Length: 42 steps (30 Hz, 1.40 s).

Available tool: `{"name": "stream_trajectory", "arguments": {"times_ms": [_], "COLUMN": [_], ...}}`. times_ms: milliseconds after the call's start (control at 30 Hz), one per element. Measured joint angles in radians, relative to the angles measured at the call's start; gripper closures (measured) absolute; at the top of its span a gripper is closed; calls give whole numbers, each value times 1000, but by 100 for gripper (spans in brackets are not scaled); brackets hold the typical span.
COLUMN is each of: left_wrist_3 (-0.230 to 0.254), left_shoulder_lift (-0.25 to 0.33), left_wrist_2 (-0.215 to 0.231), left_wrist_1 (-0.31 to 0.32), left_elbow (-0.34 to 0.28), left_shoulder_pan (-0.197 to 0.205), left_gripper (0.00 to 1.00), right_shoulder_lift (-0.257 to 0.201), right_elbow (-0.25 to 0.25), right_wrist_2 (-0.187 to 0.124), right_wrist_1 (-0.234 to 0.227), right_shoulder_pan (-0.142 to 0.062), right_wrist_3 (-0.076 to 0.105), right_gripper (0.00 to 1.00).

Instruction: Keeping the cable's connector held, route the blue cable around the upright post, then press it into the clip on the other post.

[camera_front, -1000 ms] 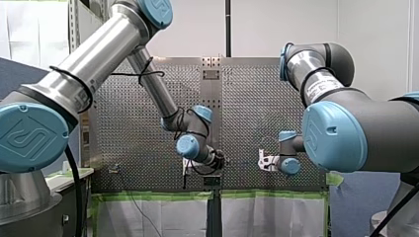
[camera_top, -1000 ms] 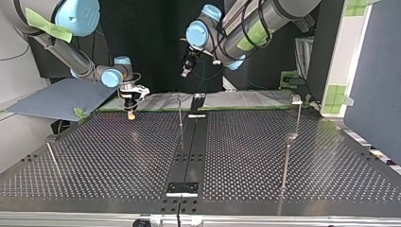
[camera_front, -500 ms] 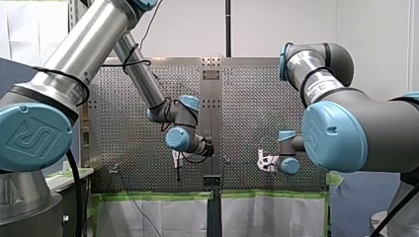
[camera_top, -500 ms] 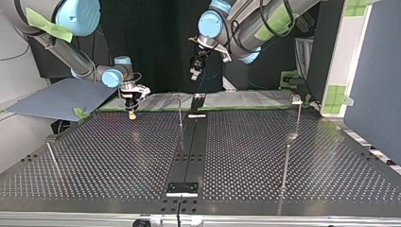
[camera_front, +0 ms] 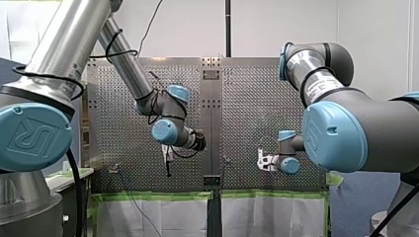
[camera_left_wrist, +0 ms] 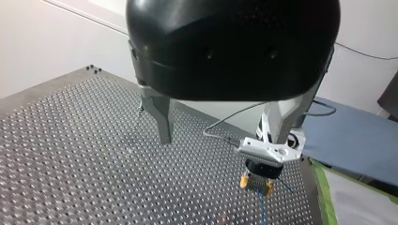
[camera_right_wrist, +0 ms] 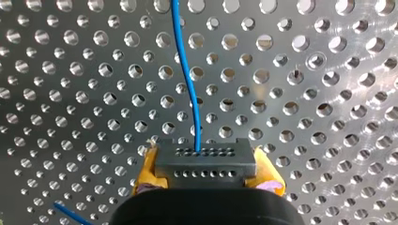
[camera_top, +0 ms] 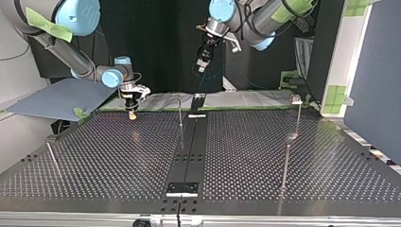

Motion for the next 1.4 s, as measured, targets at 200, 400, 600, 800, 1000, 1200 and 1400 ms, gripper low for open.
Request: {"name": "stream_trajectory", "arguments": {"times_ms": [200,400,600,800,1000,1200,1400], "left_wrist_3": [1,1,8,10,10,10,10], "left_shoulder_lift": [57,112,165,204,208,209,209], "left_wrist_2": [0,-6,-33,-47,-48,-48,-48], "left_wrist_1": [6,25,57,69,71,71,71], "left_elbow": [-57,-91,-94,-94,-95,-95,-95], "left_shoulder_pan": [2,7,15,18,18,19,19], "left_gripper": [0,0,0,0,0,0,0], "right_shoulder_lift": [-4,-8,-10,-10,-10,-10,-10], "right_elbow": [0,1,1,1,1,1,1], "right_wrist_2": [-2,-8,-16,-26,-27,-27,-27], "right_wrist_1": [1,9,24,33,33,33,33], "right_shoulder_pan": [1,1,-3,0,0,0,0], "right_wrist_3": [0,-3,-12,-16,-16,-16,-16], "right_gripper": [100,100,100,100,100,100,100]}}
